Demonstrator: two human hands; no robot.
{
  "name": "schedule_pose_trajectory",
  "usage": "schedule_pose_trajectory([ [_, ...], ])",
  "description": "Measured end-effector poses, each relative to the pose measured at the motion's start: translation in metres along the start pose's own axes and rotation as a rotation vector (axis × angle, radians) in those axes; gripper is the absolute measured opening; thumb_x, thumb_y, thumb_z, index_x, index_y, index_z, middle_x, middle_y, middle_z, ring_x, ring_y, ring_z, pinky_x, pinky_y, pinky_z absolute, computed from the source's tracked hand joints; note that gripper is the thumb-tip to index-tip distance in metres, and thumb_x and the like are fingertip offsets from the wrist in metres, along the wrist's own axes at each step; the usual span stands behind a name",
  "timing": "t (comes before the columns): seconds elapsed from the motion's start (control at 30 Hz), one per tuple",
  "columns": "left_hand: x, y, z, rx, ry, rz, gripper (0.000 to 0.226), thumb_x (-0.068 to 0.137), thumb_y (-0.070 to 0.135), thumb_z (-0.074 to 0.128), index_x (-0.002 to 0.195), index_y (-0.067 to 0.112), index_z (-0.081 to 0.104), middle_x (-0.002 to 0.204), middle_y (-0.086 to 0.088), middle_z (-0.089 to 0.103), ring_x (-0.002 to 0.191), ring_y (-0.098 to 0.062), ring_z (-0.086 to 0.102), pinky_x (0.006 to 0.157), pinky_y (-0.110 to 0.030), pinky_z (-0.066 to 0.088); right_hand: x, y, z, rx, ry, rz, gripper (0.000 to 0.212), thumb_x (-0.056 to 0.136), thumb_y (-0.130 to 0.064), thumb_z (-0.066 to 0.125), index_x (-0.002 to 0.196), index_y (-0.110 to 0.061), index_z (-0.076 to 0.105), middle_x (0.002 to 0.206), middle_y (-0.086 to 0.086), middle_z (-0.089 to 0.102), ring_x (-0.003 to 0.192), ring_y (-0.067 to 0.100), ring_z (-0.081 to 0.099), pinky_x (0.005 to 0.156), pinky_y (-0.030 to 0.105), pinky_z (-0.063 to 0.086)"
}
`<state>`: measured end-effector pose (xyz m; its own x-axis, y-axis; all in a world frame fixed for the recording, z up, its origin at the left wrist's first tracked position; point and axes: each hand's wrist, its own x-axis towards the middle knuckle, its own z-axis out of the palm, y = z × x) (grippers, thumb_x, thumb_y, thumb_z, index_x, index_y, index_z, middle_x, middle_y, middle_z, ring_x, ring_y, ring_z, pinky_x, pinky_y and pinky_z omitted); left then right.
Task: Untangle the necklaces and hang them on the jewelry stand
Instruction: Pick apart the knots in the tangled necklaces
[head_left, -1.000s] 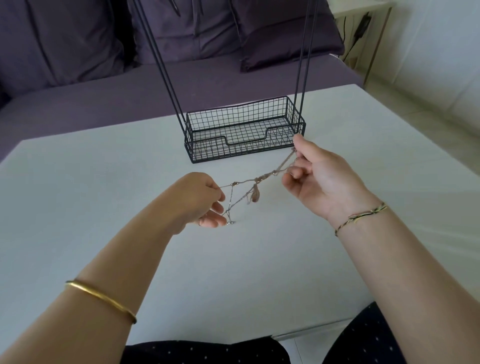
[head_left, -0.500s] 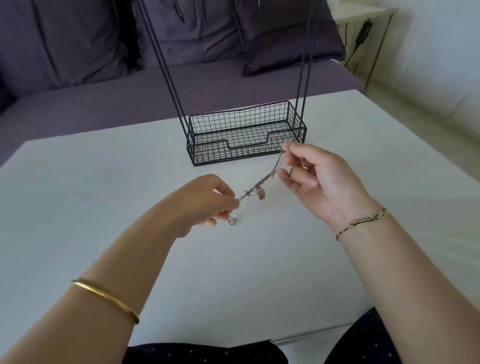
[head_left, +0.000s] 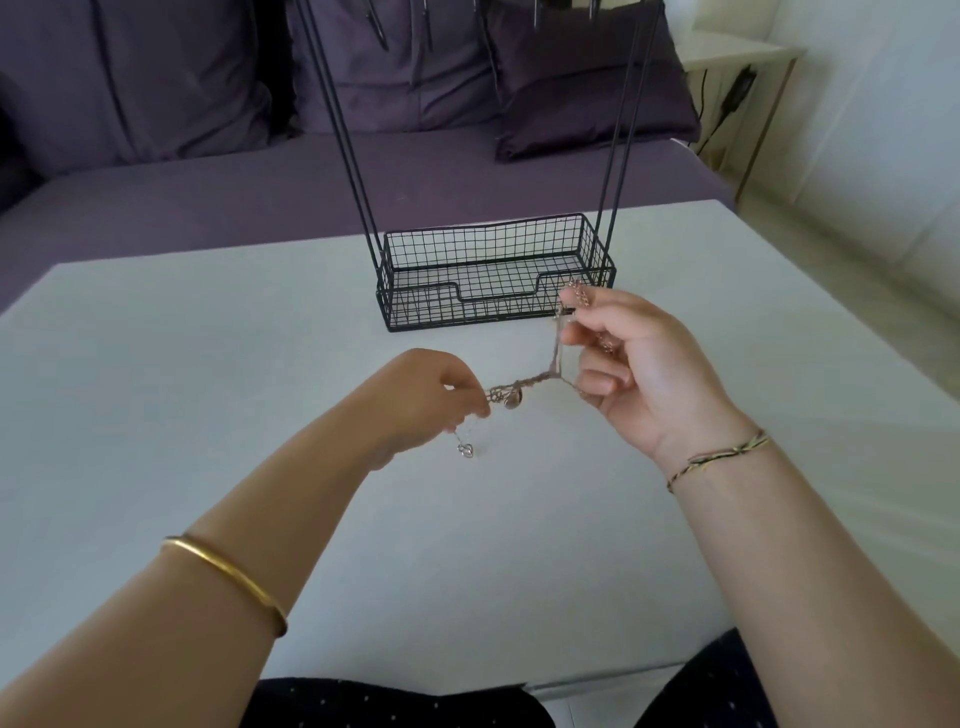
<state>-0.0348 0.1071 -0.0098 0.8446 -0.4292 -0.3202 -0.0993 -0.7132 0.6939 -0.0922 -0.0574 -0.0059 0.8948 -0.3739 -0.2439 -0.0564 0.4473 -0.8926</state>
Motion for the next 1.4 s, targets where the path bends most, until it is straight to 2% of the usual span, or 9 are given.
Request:
schedule_pose_trajectory([
  [0.17,0.0,0.002,-0.006,-0.115,0.062,-0.036,0.017,0.09,0.014,0.055,0.084,0.008,0.071,0.077,-0.003,0.063,0.061,-0.012,0.056,0.039,-0.01,0.034,0.005,0.004,-0.006,-0.137,0.177,-0.027,0.015,0.088,-0.001,0.054,0.076,-0.009,0.056,0.057,0.005,0.051,0.033,0.007,0.029,0.038,0.016,0.034],
  [0.43,0.005,0.005,-0.009,-0.277,0.328,-0.077,0.016,0.084,0.014,0.056,0.075,0.014,0.07,0.086,-0.007,0.062,0.078,-0.018,0.048,0.07,-0.029,0.041,0.011,0.013,-0.01,-0.397,0.179,-0.102,0.016,0.085,0.003,0.054,0.091,-0.01,0.063,0.07,0.008,0.061,0.042,0.009,0.039,0.042,0.021,0.043],
  [0.53,0.003,0.008,-0.011,-0.37,0.405,-0.073,0.02,0.086,0.011,0.054,0.071,0.015,0.066,0.091,-0.005,0.069,0.086,-0.018,0.057,0.064,-0.021,0.04,0.011,0.015,-0.008,-0.452,0.109,-0.087,0.019,0.08,0.004,0.06,0.084,-0.014,0.066,0.073,0.003,0.053,0.05,0.009,0.043,0.049,0.023,0.046],
  [0.6,0.001,0.011,-0.012,-0.479,0.409,-0.084,0.021,0.087,0.009,0.051,0.071,0.014,0.063,0.087,-0.004,0.07,0.084,-0.015,0.064,0.061,-0.017,0.043,0.01,0.016,-0.006,-0.487,0.057,-0.069,0.02,0.078,0.005,0.063,0.081,-0.015,0.068,0.069,-0.002,0.049,0.048,0.006,0.045,0.053,0.022,0.047],
  [0.77,-0.002,0.016,-0.011,-0.642,0.392,-0.07,0.021,0.087,0.005,0.046,0.073,0.009,0.06,0.091,-0.013,0.072,0.07,-0.018,0.072,0.089,-0.036,0.05,0.008,0.02,-0.004,-0.517,0.015,-0.097,0.016,0.081,0.005,0.064,0.079,-0.01,0.068,0.064,-0.004,0.049,0.037,-0.002,0.046,0.049,0.017,0.048],
  [0.9,-0.003,0.018,-0.011,-0.71,0.394,-0.076,0.021,0.09,0.004,0.043,0.074,0.005,0.057,0.083,-0.011,0.066,0.042,-0.012,0.054,0.061,-0.028,0.056,0.008,0.018,-0.003,-0.434,0.05,-0.137,0.012,0.085,-0.001,0.064,0.076,-0.009,0.066,0.059,-0.001,0.045,0.037,0.002,0.039,0.048,0.02,0.049],
  [1.0,-0.003,0.019,-0.012,-0.681,0.38,-0.123,0.021,0.088,0.005,0.042,0.071,0.006,0.054,0.078,-0.01,0.061,0.041,-0.01,0.031,0.038,-0.019,0.036,0.005,0.015,-0.002,-0.395,0.053,-0.177,0.012,0.086,-0.005,0.063,0.077,-0.012,0.066,0.066,0.005,0.052,0.039,0.006,0.035,0.045,0.021,0.047],
  [1.1,-0.003,0.018,-0.014,-0.554,0.295,-0.168,0.019,0.086,0.01,0.046,0.067,0.01,0.05,0.077,-0.009,0.052,0.045,-0.012,0.026,0.036,-0.019,0.023,0.001,0.012,0.001,-0.38,0.025,-0.211,0.008,0.088,-0.01,0.061,0.081,-0.012,0.065,0.072,0.006,0.061,0.038,0.006,0.033,0.041,0.023,0.041],
  [1.4,-0.013,0.024,-0.008,-0.232,0.074,0.012,0.011,0.076,0.027,0.077,0.087,0.025,0.074,0.056,0.009,0.035,0.044,-0.007,0.03,0.044,-0.018,0.025,-0.003,0.008,0.003,-0.331,0.009,-0.298,0.006,0.088,-0.011,0.061,0.086,-0.009,0.066,0.07,0.003,0.059,0.04,0.008,0.033,0.041,0.022,0.036],
])
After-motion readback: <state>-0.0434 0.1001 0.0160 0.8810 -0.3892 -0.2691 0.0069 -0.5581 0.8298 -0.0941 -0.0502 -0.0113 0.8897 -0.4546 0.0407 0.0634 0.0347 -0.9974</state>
